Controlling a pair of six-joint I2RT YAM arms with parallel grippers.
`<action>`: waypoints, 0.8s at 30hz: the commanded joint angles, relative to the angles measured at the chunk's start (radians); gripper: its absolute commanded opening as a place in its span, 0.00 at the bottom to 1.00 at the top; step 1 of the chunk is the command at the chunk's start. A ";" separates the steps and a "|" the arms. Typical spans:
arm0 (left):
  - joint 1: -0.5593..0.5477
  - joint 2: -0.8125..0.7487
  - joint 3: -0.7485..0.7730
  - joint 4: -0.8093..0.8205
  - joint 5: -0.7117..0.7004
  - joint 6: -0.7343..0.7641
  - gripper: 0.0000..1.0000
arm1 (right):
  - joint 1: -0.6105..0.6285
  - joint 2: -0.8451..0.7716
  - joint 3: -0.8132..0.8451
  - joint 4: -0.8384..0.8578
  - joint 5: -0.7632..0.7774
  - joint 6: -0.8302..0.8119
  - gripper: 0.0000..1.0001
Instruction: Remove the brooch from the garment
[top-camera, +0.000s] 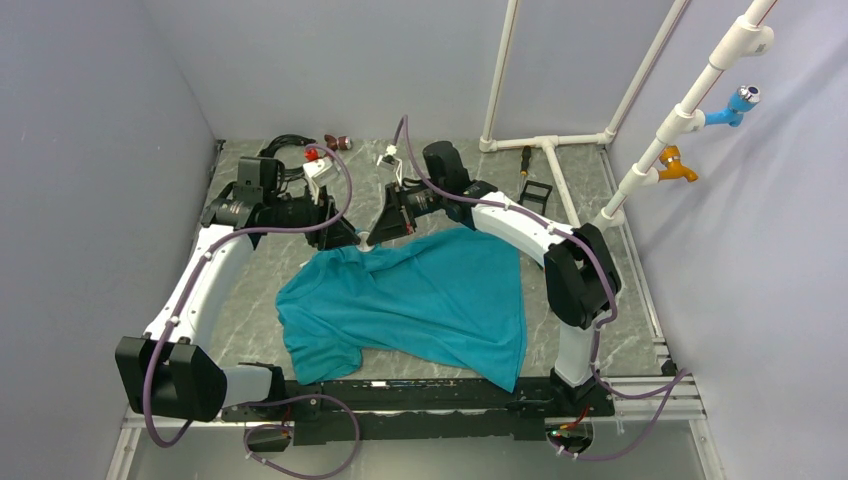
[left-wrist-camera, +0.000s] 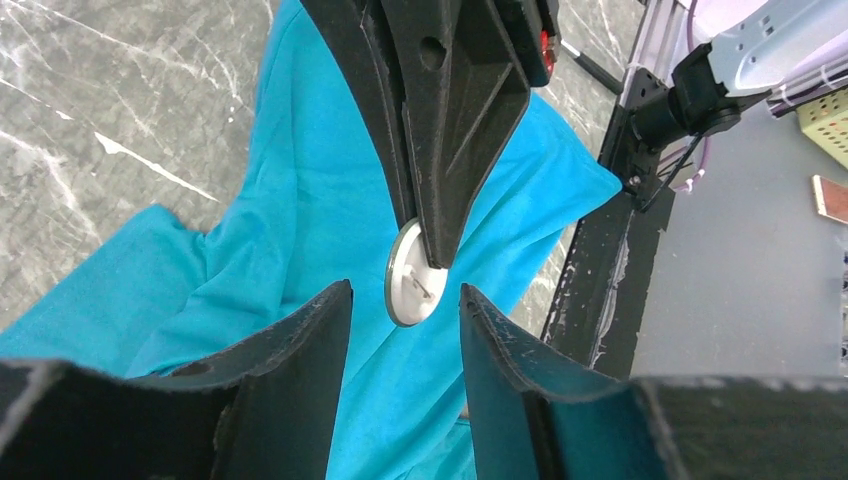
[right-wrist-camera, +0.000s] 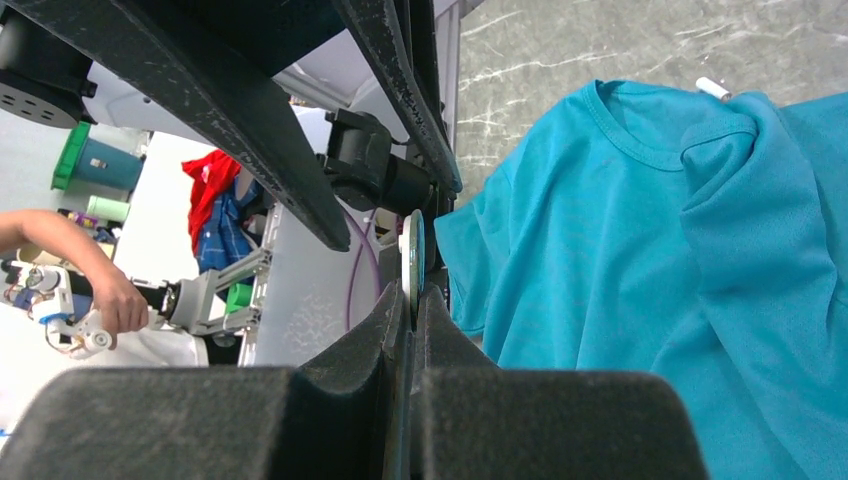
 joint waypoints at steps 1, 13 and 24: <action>0.013 -0.023 0.025 0.048 0.071 -0.032 0.49 | -0.001 -0.041 0.049 -0.027 -0.016 -0.059 0.00; 0.040 -0.033 -0.031 0.144 0.094 -0.094 0.49 | -0.007 -0.110 0.029 -0.153 0.047 -0.216 0.00; 0.042 -0.042 -0.079 0.257 0.025 -0.230 0.71 | -0.107 -0.264 -0.021 -0.602 0.413 -0.652 0.00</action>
